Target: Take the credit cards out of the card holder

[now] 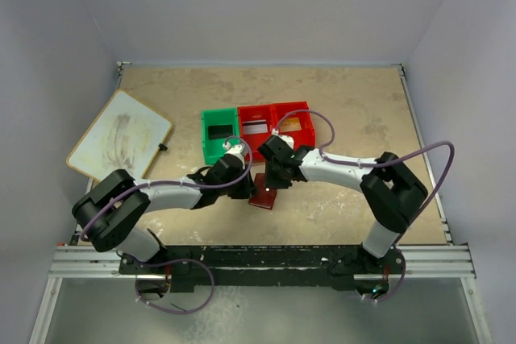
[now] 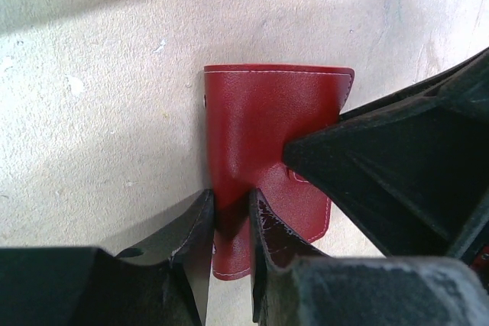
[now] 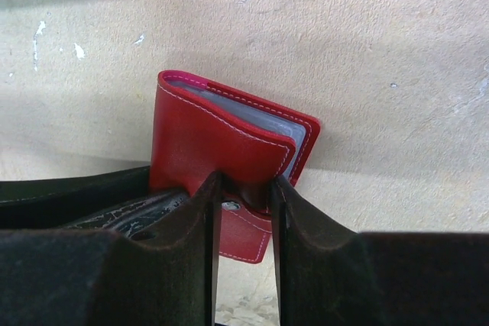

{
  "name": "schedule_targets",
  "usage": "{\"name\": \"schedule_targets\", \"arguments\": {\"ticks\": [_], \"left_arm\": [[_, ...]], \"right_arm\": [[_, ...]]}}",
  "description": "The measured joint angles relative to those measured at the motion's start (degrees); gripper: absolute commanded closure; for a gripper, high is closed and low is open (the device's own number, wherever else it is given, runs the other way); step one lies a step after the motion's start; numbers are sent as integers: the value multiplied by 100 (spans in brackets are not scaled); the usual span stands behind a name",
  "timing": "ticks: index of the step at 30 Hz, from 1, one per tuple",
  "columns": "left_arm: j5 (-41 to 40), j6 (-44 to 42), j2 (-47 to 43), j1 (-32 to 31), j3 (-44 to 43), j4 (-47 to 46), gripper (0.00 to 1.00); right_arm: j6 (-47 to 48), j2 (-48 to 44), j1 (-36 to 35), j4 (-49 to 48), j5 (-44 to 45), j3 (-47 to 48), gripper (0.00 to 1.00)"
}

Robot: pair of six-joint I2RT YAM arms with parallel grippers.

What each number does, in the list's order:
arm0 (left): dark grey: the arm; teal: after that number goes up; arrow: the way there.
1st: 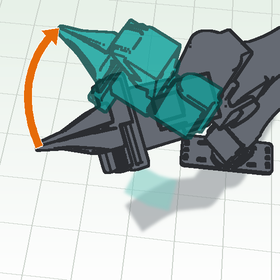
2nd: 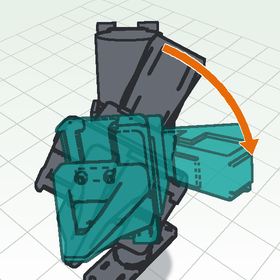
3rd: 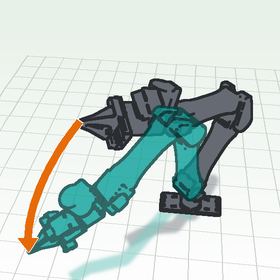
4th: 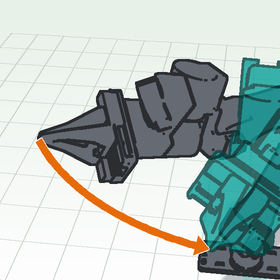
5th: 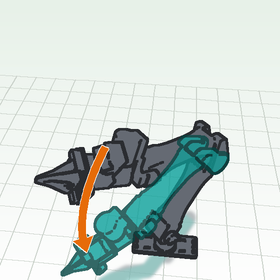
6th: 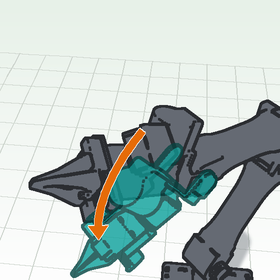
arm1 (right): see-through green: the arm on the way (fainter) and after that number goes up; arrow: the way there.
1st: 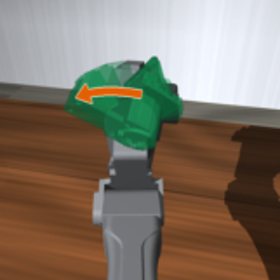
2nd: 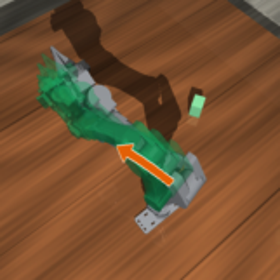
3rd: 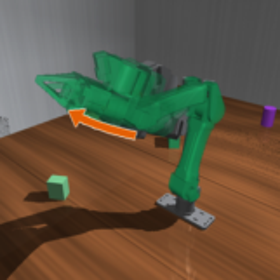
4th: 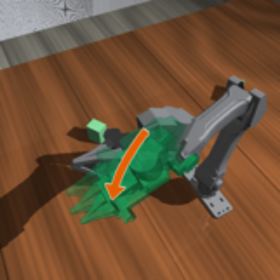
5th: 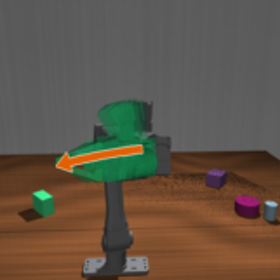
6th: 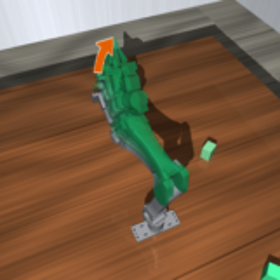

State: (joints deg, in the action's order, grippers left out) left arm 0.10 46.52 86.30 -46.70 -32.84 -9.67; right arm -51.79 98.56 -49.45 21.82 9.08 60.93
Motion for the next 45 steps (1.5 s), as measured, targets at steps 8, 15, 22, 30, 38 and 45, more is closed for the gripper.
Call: {"name": "schedule_targets", "arguments": {"ticks": [8, 15, 22, 30, 38, 45], "left_arm": [[-55, 46, 0, -26, -17, 22, 100], [-37, 46, 2, -26, -17, 9, 100], [-26, 48, 2, -24, -17, 11, 100], [-48, 103, -35, -26, 72, -98, 100], [-72, 136, -35, -26, 90, -136, 100], [-144, 262, -35, -37, 90, -109, 100]], "right_arm": [[-28, -374, 125, -188, -201, -341, 52], [-109, -402, 4, 210, 26, -96, 45], [-295, 7, -229, 505, 291, 553, 51], [-330, 350, -221, 564, 343, 608, 66], [-304, 153, -186, 439, 343, 354, 89], [50, 44, -186, 249, 170, 260, 100]]}}
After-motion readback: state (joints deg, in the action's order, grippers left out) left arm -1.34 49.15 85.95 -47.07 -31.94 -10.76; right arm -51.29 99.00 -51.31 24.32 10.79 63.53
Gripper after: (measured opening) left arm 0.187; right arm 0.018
